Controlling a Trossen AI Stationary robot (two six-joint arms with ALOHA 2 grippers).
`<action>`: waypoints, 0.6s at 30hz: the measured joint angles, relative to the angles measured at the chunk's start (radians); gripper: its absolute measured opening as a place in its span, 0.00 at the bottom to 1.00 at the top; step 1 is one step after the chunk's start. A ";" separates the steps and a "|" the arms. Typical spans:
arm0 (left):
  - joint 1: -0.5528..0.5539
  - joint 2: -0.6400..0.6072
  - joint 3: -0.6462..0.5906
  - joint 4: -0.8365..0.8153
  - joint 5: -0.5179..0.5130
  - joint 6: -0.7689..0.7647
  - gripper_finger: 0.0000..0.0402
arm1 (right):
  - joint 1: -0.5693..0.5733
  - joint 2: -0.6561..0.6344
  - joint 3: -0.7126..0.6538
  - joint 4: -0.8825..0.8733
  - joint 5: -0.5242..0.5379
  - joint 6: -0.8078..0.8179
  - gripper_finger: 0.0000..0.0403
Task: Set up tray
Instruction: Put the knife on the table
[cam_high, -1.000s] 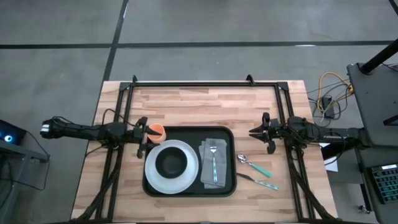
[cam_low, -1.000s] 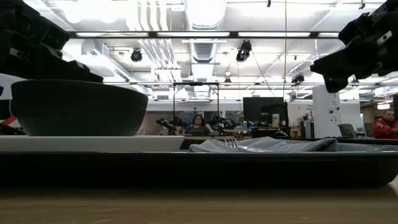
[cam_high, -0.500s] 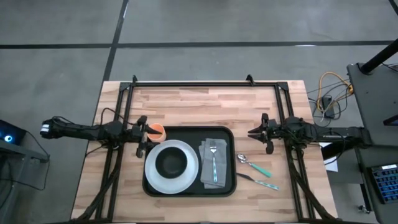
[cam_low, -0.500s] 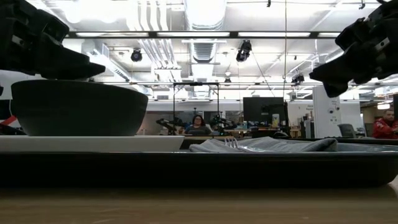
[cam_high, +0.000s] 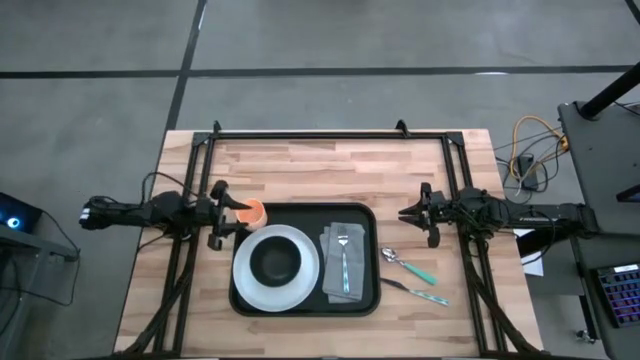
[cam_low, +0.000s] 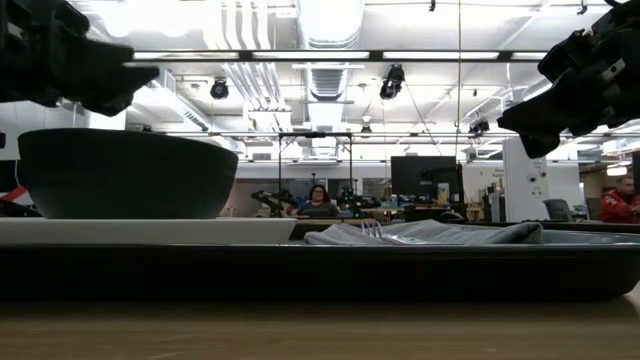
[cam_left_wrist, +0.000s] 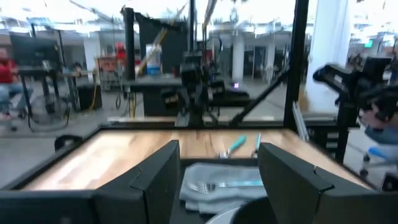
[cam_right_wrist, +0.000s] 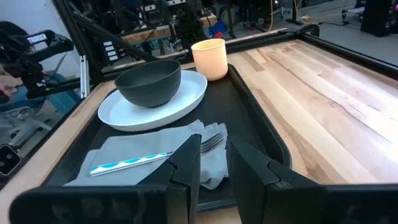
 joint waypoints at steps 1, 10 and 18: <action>0.000 -0.004 0.001 -0.018 0.000 -0.002 0.49 | 0.000 0.000 0.000 0.000 0.000 0.000 0.17; 0.000 0.031 0.000 -0.064 0.006 -0.020 0.49 | 0.001 0.006 0.007 -0.005 -0.010 0.075 0.17; 0.000 0.032 0.000 -0.063 0.005 -0.025 0.49 | 0.001 0.059 0.065 -0.040 -0.016 0.109 0.17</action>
